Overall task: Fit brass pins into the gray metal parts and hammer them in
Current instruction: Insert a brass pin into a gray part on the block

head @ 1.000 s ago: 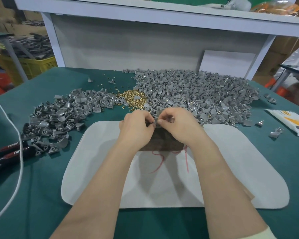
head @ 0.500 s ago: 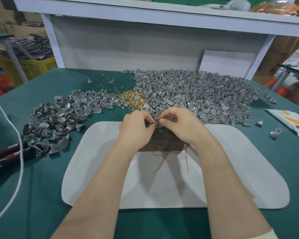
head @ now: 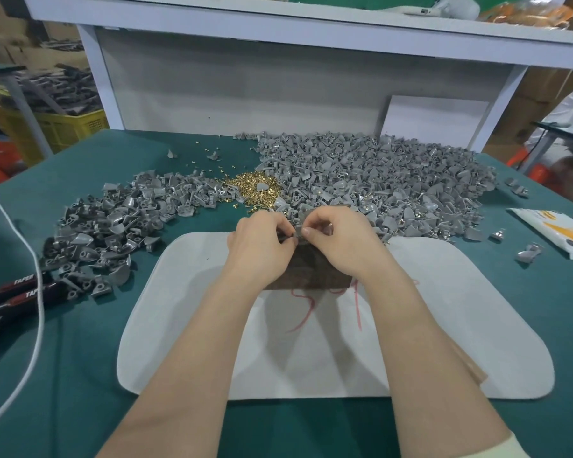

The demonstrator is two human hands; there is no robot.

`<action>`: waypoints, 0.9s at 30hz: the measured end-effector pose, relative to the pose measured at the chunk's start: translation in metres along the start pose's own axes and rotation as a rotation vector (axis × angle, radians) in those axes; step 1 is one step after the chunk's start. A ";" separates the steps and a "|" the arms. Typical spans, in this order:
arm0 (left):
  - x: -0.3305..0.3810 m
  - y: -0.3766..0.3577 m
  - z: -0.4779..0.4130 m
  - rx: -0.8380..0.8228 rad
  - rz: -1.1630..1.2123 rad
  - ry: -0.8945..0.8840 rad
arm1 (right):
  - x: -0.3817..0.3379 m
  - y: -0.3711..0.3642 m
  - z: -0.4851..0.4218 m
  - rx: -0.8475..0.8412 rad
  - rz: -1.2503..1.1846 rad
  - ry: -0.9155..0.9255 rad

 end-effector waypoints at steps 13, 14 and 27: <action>0.000 0.000 0.001 0.011 -0.004 0.002 | 0.001 -0.003 -0.001 0.007 0.047 -0.005; 0.000 0.000 0.001 0.011 -0.003 0.001 | 0.001 -0.003 -0.001 0.009 0.043 -0.010; 0.001 0.000 0.000 0.005 -0.014 -0.006 | 0.004 0.001 0.002 0.047 -0.069 -0.028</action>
Point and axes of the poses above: each hand's wrist, its own z-axis away from the middle knuckle, its own y-axis out of the back of the hand, x = y × z, the point moved 4 cm from there along -z, towards the middle knuckle, and after that the axes turned 4 degrees about -z, right-handed, at the moved point
